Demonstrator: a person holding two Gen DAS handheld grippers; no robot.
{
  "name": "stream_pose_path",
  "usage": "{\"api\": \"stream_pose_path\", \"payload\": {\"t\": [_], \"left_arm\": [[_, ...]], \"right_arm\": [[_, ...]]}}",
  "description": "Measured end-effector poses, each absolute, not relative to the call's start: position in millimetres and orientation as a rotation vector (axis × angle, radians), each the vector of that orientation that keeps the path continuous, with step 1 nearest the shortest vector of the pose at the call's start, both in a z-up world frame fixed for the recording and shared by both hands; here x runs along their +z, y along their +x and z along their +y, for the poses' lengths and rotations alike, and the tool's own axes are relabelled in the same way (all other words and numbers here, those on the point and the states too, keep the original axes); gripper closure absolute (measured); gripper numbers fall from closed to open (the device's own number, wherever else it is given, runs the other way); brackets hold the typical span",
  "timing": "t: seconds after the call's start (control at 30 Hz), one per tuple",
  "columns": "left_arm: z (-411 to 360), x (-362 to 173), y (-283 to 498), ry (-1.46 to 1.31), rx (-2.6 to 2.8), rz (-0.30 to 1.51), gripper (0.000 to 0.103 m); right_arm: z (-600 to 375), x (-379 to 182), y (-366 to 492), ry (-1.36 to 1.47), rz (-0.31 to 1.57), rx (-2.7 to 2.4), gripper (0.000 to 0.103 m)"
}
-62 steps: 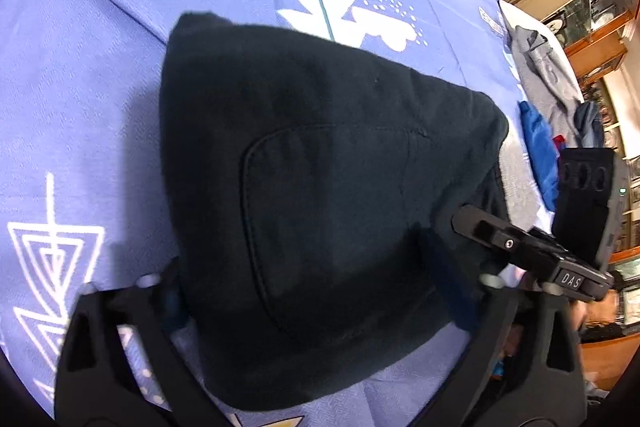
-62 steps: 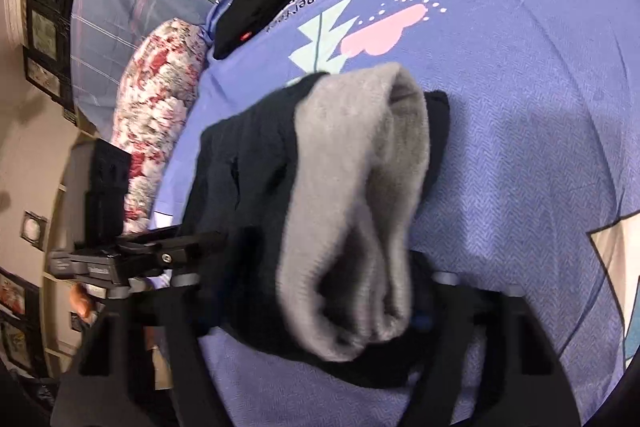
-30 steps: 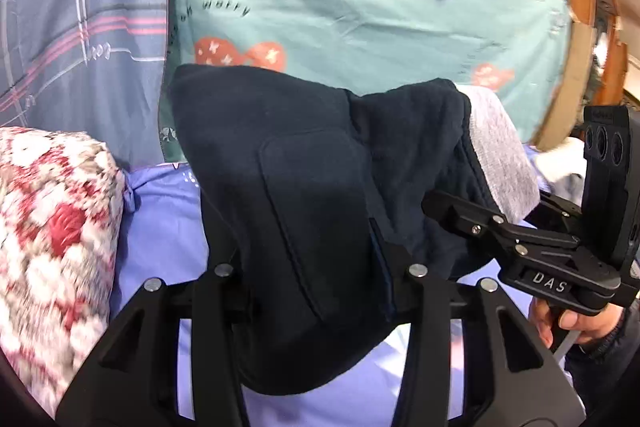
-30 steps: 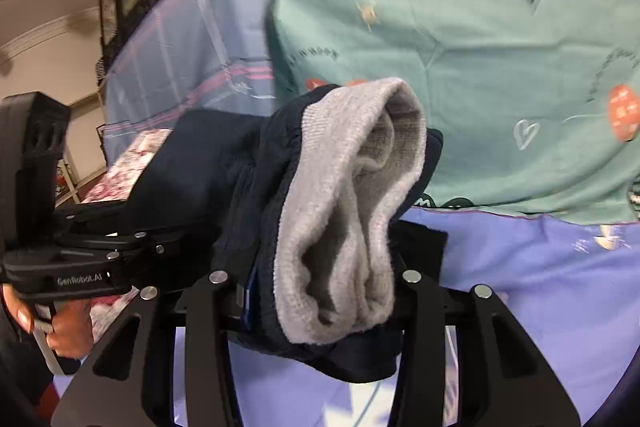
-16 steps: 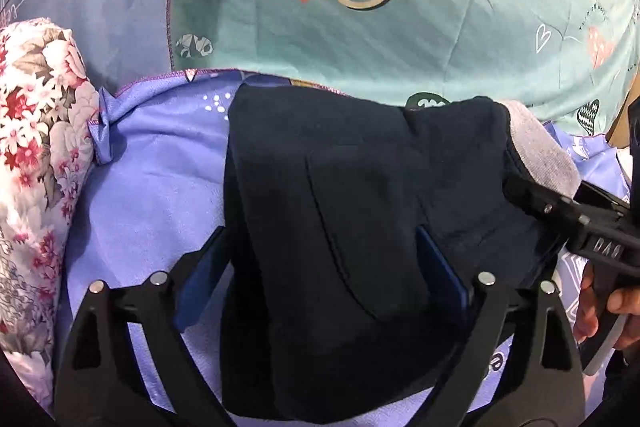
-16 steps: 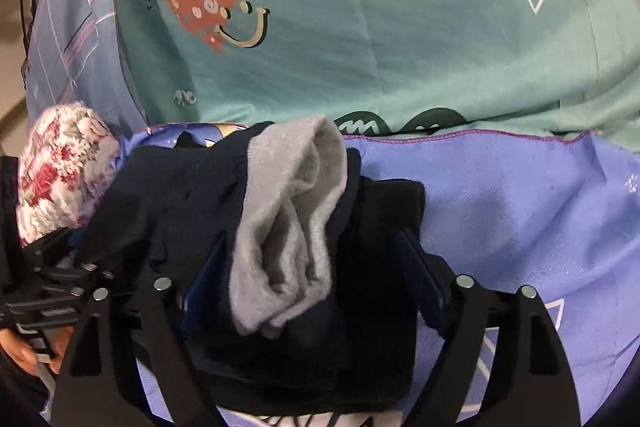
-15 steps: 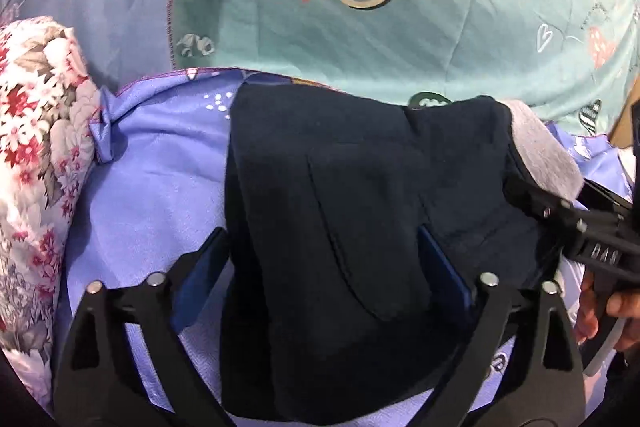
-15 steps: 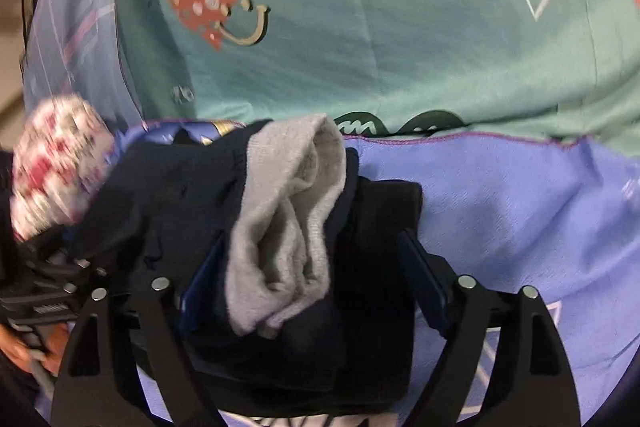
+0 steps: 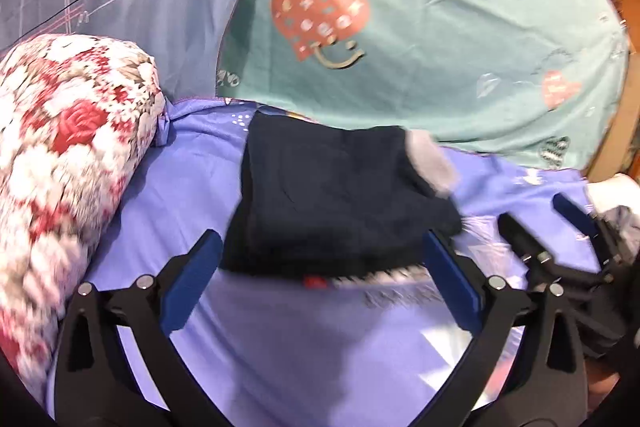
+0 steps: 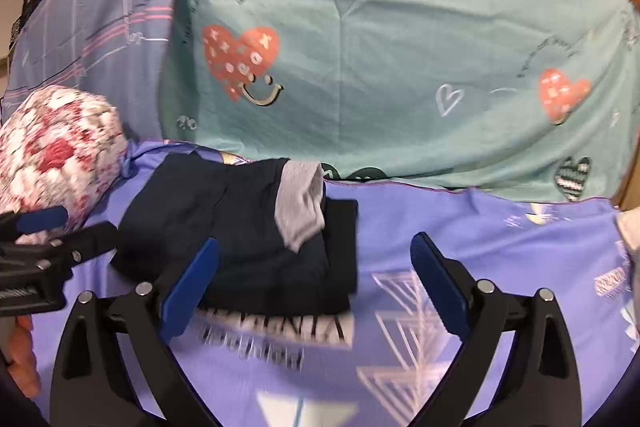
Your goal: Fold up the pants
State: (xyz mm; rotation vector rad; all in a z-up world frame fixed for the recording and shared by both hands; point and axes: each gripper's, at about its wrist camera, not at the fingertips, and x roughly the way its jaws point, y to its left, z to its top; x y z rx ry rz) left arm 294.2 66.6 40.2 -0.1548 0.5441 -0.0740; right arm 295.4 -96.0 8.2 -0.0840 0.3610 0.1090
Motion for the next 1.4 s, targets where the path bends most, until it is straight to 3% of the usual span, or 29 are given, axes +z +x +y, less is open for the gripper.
{"api": "stream_pose_path", "payload": {"t": [0.5,0.87,1.4], "left_arm": [[37.6,18.2,164.1,-0.105,-0.071,0.538,0.002],[40.1,-27.7,161.2,-0.097,-0.014,0.585,0.002],[54.1,-41.2,165.0,-0.168,-0.011,0.622,0.002]], "right_arm": [[-121.7,-24.0,152.1,-0.019,0.338,0.04,0.001],[-119.6,-48.2,144.8,-0.018,0.303,0.051,0.001],[-105.7,-60.5,148.5,-0.079,0.34,0.069,0.001]]}}
